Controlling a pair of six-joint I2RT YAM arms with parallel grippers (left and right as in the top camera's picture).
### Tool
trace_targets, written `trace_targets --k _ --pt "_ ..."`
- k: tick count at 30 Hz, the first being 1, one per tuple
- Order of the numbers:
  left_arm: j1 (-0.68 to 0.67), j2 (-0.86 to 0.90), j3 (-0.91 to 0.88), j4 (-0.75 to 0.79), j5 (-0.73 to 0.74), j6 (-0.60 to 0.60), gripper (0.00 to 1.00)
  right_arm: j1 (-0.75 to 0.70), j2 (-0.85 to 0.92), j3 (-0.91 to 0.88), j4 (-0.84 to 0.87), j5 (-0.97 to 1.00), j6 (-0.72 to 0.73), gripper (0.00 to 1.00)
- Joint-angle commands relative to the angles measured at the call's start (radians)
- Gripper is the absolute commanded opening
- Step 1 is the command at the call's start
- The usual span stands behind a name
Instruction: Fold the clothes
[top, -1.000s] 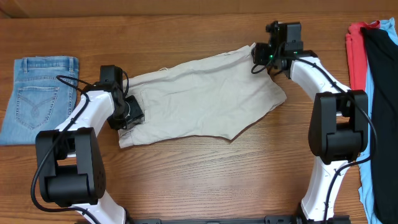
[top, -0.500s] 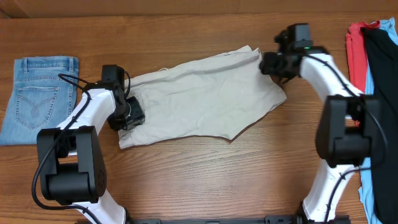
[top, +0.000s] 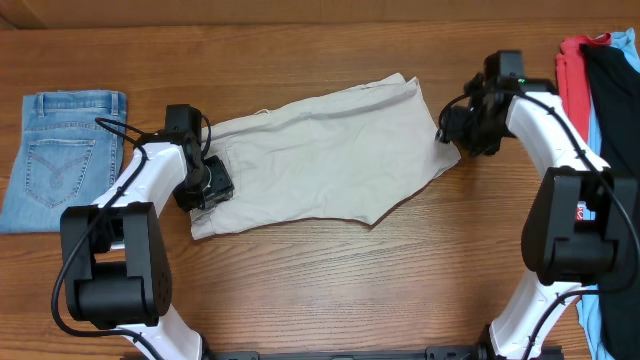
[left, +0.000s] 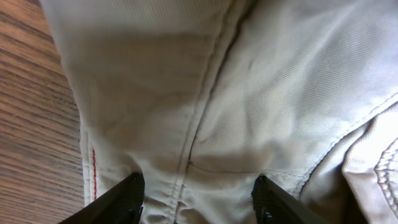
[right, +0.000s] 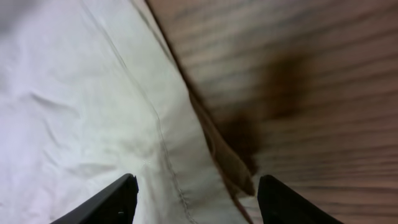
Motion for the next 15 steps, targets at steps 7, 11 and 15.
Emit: trace_targets --k 7,11,15 --pt "0.001 0.088 -0.072 -0.036 -0.040 0.020 0.61 0.007 0.014 -0.143 0.079 0.035 0.000 0.71" --pt "0.001 0.088 -0.072 -0.037 -0.039 0.020 0.61 0.012 0.014 -0.177 0.130 -0.021 -0.001 0.65" --pt "0.001 0.088 -0.072 -0.036 -0.037 0.020 0.62 0.014 0.014 -0.179 0.130 -0.121 -0.036 0.24"
